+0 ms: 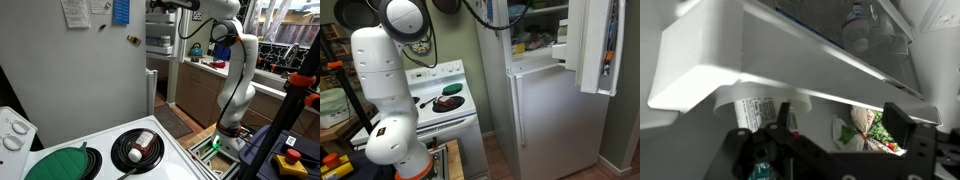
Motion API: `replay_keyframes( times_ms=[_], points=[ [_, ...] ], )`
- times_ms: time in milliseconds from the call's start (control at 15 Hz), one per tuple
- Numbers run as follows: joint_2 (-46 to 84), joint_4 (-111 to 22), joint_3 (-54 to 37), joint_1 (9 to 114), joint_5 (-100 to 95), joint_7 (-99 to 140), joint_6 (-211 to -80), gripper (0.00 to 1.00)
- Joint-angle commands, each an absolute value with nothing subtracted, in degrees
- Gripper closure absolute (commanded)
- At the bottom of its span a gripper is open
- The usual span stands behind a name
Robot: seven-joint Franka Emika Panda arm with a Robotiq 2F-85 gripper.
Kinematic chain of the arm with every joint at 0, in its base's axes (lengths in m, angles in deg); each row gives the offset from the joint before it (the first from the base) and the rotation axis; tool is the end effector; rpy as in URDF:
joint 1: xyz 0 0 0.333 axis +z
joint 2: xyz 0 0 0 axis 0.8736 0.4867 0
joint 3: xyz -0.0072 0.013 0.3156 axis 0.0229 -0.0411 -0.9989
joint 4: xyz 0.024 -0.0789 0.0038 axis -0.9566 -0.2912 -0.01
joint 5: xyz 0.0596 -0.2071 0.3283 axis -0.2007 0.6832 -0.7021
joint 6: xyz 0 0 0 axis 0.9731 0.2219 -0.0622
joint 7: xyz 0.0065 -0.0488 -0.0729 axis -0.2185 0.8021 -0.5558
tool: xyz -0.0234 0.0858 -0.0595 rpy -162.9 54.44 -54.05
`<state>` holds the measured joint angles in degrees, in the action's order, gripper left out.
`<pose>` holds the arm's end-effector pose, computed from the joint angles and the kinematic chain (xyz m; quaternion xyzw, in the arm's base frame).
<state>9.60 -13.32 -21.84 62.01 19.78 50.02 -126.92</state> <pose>0.5778 0.0733 0.8545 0.8760 -0.1752 0.4468 0.0464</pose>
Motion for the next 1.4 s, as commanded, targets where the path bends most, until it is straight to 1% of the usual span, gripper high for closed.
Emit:
replay_keyframes(
  times_ms=[0,67,267,467,533,600,667,733,800,867,933,1067,1200,1333],
  points=[
    [11.1,-10.7,-21.6,62.7,22.9,54.6,-125.6,0.19],
    [11.3,-10.4,-21.6,62.8,23.3,55.5,-125.2,0.13],
    [11.8,-9.6,-21.6,62.8,23.7,57.9,-124.8,0.14],
    [12.1,-9.3,-21.6,62.8,23.9,59.2,-124.8,0.06],
    [12.1,-9.3,-21.6,62.7,24.1,59.5,-124.5,0.06],
    [12.2,-9.2,-21.6,62.8,24.3,59.2,-123.8,0.04],
    [12.3,-9.2,-21.5,62.7,24.6,59.2,-123.6,0.11],
    [12.4,-8.9,-21.5,62.7,24.8,59.3,-123.0,0.15],
    [12.5,-8.7,-21.5,62.7,24.8,59.8,-123.3,0.18],
    [12.6,-8.5,-21.5,62.6,24.7,60.2,-123.4,0.17],
    [12.7,-8.5,-21.5,62.6,24.8,60.6,-123.4,0.20],
    [12.8,-8.6,-21.3,62.6,25.0,60.5,-122.2,0.12],
    [13.0,-8.7,-21.2,62.7,25.4,60.6,-121.1,0.09],
    [13.2,-8.4,-21.3,62.6,25.2,60.4,-119.9,0.13]
  ],
)
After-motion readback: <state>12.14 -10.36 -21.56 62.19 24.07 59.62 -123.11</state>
